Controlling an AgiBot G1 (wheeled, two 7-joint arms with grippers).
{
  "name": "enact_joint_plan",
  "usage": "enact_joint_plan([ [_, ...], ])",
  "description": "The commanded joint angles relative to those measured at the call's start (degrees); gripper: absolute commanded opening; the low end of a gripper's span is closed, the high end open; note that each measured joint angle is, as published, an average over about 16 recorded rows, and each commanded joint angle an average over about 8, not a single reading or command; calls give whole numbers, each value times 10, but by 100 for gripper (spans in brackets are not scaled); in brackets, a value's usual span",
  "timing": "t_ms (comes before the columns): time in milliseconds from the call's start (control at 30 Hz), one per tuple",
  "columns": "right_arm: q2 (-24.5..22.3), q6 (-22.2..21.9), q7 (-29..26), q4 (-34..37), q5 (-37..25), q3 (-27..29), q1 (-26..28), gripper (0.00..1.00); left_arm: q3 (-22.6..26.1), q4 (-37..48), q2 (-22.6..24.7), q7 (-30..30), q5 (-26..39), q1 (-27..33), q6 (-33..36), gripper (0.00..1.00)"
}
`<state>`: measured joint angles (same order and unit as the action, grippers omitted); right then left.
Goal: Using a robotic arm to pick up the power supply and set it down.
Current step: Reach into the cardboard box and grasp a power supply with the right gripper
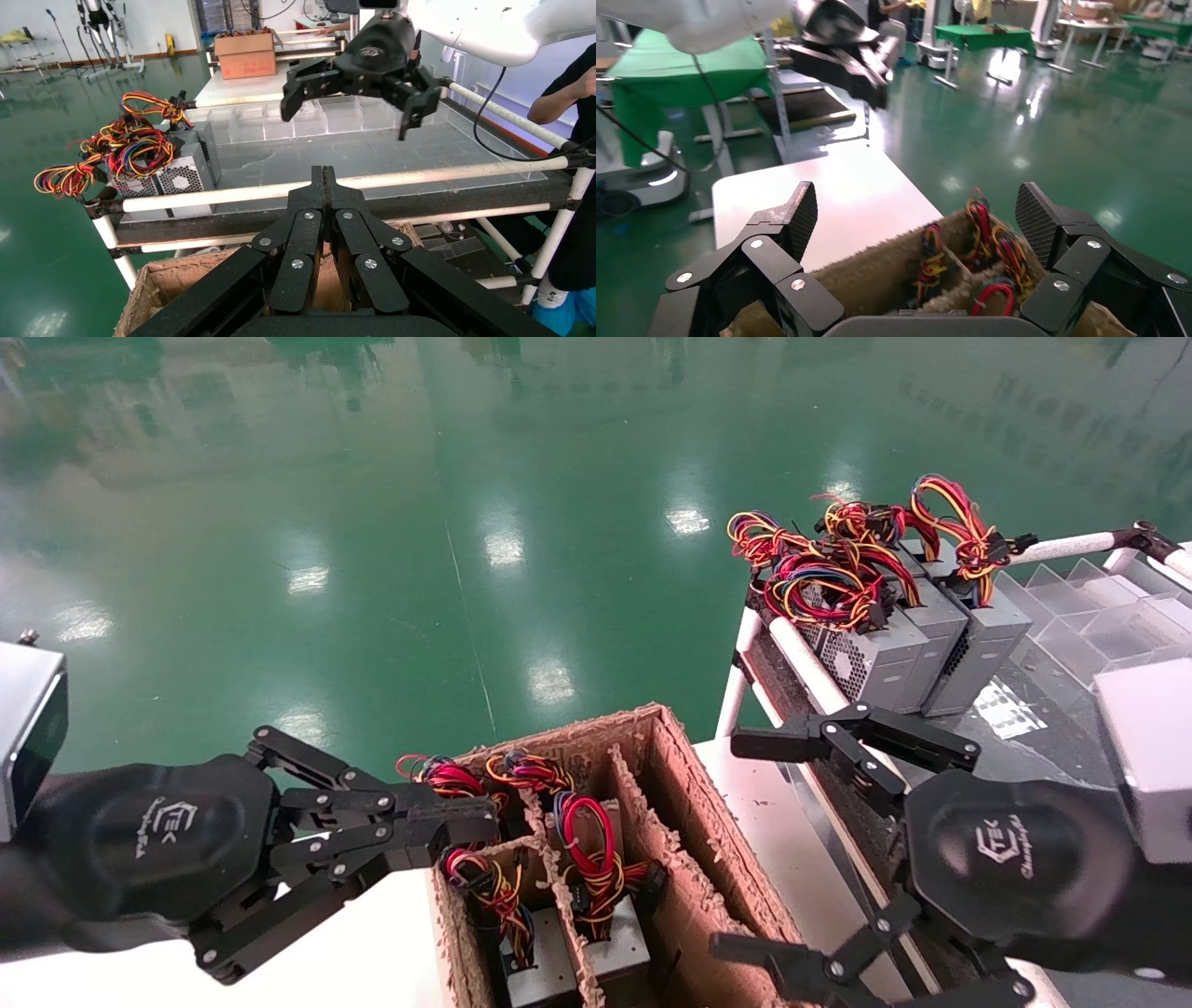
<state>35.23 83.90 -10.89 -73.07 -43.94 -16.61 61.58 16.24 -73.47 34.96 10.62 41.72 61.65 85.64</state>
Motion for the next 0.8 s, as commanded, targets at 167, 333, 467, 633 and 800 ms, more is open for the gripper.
enact_joint_plan([
  [167, 6, -26, -9, 6, -31, -11, 6, 100, 0, 0, 0, 0, 0, 0, 0, 100],
  [333, 24, -58, -29, 10, -83, -35, 26, 100, 0, 0, 0, 0, 0, 0, 0, 100],
  [467, 54, -87, -45, 12, -136, -62, 47, 100, 1, 0, 0, 0, 0, 0, 0, 100],
  [633, 106, -121, -57, 25, -205, -100, 71, 100, 1, 0, 0, 0, 0, 0, 0, 100],
  [800, 159, -152, -63, 49, -270, -138, 91, 100, 1, 0, 0, -1, -1, 0, 0, 100],
])
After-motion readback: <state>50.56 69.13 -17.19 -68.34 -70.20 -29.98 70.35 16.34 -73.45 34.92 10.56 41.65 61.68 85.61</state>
